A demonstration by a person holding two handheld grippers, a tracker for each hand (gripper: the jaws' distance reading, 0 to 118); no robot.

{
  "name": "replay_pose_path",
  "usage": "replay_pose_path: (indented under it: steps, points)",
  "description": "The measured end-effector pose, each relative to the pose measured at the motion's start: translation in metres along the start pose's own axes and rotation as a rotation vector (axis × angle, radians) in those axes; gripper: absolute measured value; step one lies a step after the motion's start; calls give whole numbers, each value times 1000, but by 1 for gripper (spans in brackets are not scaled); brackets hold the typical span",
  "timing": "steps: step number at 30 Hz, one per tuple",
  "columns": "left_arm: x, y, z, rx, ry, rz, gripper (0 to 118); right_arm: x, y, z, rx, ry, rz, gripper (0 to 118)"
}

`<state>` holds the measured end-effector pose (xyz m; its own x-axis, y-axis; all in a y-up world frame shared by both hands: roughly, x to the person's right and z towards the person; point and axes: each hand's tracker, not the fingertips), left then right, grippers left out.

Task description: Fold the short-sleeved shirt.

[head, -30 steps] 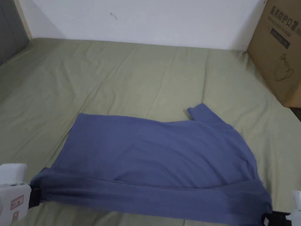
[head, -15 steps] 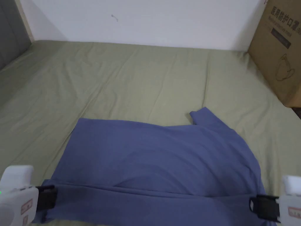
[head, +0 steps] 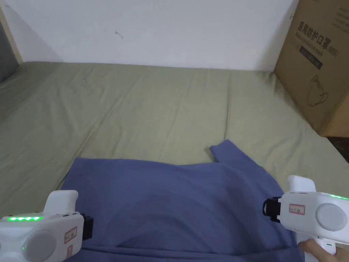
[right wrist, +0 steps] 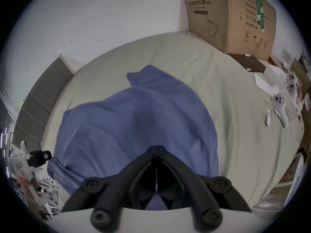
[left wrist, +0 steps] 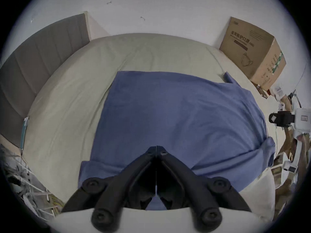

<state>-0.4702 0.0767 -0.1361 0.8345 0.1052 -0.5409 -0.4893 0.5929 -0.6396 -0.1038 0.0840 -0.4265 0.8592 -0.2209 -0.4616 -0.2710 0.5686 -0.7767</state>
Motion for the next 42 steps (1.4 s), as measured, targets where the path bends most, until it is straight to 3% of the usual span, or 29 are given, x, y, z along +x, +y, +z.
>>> replay_pose_path:
  steps: [3, 4, 5, 11, 16, 20, 21, 23, 24, 25, 32, 33, 34, 35, 36, 37, 38, 39, 42]
  points:
    - [5, 10, -10, -6, 7, -18, 0, 6, 38, -19, 5, -66, 61, 64]
    - [6, 12, -13, -9, 15, -28, 0, 11, 51, -28, 9, -74, 64, 72]
    - [8, 14, -17, -15, 22, -36, 0, 16, 64, -38, 12, -75, 62, 73]
    - [7, 18, -41, -71, 31, -43, 0, 37, 122, -102, -45, -123, 53, 73]
    - [2, 18, -56, -105, 41, -31, 0, 34, 129, -152, -188, -126, 102, 73]
    - [-1, 18, -58, -119, 49, -14, 0, 33, 122, -175, -230, -132, 80, 68]
    - [-1, 17, -58, -115, 45, -12, 0, 29, 122, -170, -210, -139, 106, 61]
    - [-4, 18, -58, -118, 40, -6, 0, 21, 121, -159, -177, -166, 162, 9]
    - [-4, 18, -59, -117, 41, -5, 0, 19, 121, -156, -172, -155, 169, 1]
    - [-5, 18, -59, -117, 45, -3, 0, 19, 121, -156, -187, -110, 145, 1]
    - [-21, 29, -61, -81, 71, 39, 2, 20, 125, -142, -170, -119, 135, 1]
    - [-25, 34, -65, -64, 74, 48, 11, 19, 124, -140, -166, -115, 139, 1]
    - [-29, 41, -69, -55, 78, 59, 31, 19, 124, -137, -164, -113, 143, 1]
    - [-33, 51, -75, -58, 88, 61, 39, 18, 124, -136, -161, -114, 153, 1]
    - [-37, 62, -83, -62, 89, 59, 39, 16, 125, -136, -161, -115, 170, 1]
    - [-42, 73, -92, -67, 85, 56, 73, 16, 125, -135, -161, -119, 180, 1]
    - [-47, 86, -103, -75, 80, 50, 91, 16, 125, -135, -161, -120, 184, 1]
    - [-52, 96, -110, -70, 79, 50, 98, 16, 124, -134, -160, -117, 189, 1]
    - [-66, 133, -134, -33, 152, 81, 97, 19, 125, -134, -158, -110, 183, 1]
